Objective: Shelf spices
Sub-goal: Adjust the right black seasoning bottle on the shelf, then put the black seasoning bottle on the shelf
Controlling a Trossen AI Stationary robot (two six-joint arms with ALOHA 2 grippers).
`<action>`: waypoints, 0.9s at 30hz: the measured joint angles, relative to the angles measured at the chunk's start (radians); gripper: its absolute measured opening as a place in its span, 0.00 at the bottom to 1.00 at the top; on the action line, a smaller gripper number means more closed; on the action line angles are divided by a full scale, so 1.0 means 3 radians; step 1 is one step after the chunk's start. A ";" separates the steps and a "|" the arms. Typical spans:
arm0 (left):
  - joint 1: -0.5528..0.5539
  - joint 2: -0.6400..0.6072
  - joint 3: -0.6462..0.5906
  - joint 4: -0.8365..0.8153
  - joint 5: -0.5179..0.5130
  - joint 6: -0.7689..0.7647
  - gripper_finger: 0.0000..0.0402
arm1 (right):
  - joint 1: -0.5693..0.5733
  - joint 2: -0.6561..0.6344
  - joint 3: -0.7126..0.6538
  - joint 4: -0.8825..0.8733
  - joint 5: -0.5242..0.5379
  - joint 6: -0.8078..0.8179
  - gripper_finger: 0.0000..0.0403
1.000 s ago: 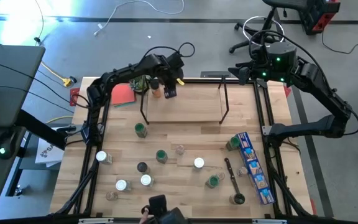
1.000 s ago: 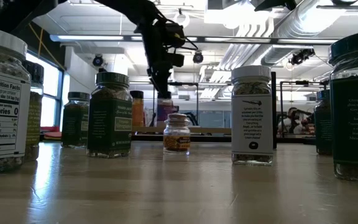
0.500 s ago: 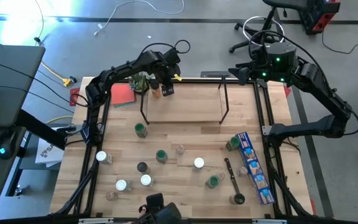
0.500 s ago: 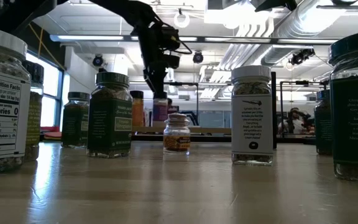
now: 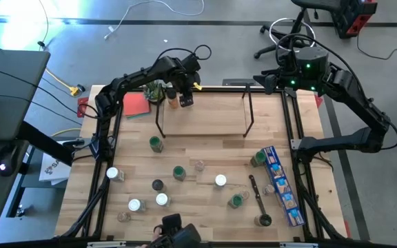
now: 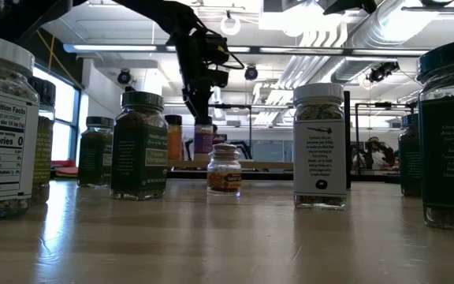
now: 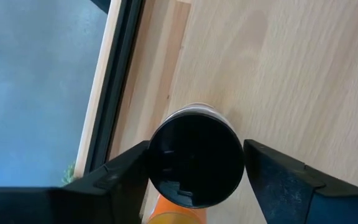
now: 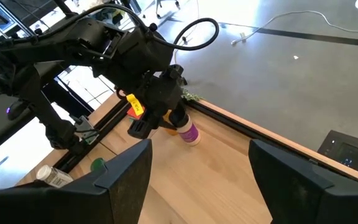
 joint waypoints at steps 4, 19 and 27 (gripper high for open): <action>0.0001 0.0000 0.0000 0.0001 0.0000 -0.0048 0.67 | 0.0001 0.0000 0.0000 0.0000 0.0000 0.0000 0.65; -0.0142 -0.0041 0.1096 -0.0730 -0.0057 -0.0622 0.73 | 0.0000 0.0000 0.0000 0.0000 0.0000 -0.0029 0.65; -0.0870 -0.0520 0.1350 -0.1170 0.0249 -0.0804 0.70 | 0.0042 0.0031 -0.0001 -0.0174 -0.0441 -0.0245 0.65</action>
